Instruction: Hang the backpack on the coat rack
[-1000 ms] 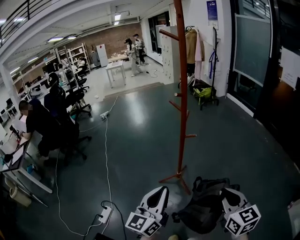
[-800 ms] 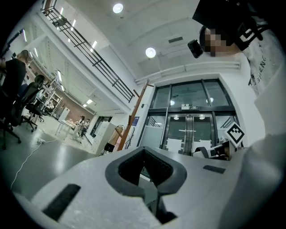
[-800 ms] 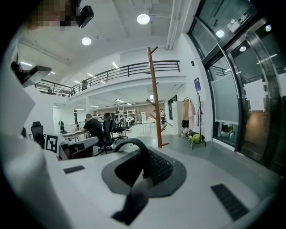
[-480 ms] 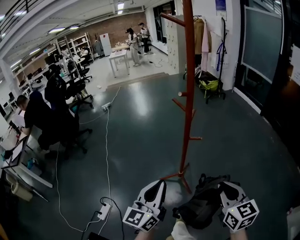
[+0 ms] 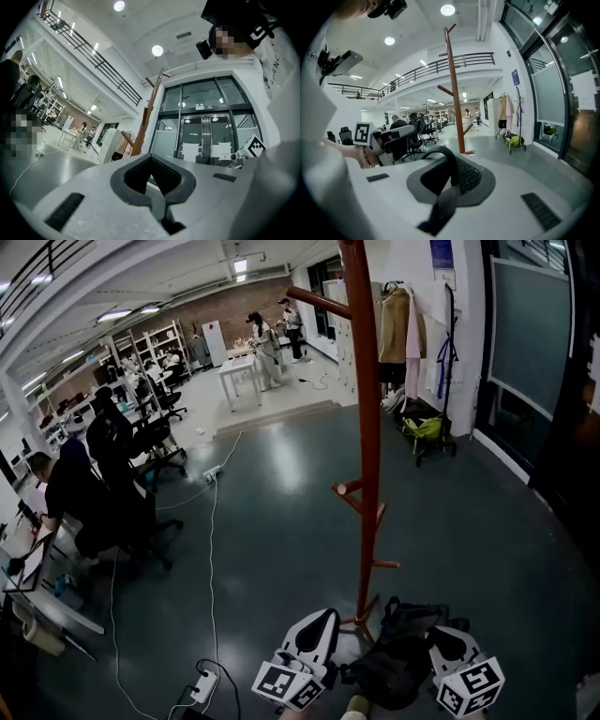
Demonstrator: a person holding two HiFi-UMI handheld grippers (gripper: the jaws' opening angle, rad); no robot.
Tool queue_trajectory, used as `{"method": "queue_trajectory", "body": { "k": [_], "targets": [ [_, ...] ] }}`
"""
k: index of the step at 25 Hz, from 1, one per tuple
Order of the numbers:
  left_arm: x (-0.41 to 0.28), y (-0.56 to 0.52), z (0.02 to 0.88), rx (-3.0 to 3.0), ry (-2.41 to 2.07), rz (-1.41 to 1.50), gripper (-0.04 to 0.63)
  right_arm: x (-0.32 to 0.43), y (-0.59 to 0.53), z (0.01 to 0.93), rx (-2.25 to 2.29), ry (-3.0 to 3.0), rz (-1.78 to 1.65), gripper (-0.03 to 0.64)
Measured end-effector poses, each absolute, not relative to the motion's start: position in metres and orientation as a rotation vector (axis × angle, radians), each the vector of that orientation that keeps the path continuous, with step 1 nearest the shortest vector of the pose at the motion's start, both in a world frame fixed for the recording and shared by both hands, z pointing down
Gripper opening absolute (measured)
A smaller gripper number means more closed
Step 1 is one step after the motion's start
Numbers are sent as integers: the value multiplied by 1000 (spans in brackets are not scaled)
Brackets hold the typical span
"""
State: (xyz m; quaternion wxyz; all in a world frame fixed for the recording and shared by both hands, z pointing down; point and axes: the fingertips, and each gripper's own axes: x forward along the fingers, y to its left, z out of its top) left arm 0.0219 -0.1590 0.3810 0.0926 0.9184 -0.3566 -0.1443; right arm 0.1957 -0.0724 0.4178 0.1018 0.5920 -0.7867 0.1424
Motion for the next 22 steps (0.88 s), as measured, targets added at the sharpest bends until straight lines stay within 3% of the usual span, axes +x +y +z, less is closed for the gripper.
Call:
{"method": "queue_trajectory", "body": {
  "k": [22],
  "targets": [
    [74,-265,450,2652,-1036,-344,11,253,-221,459,1721,-2246,434,31]
  ]
}}
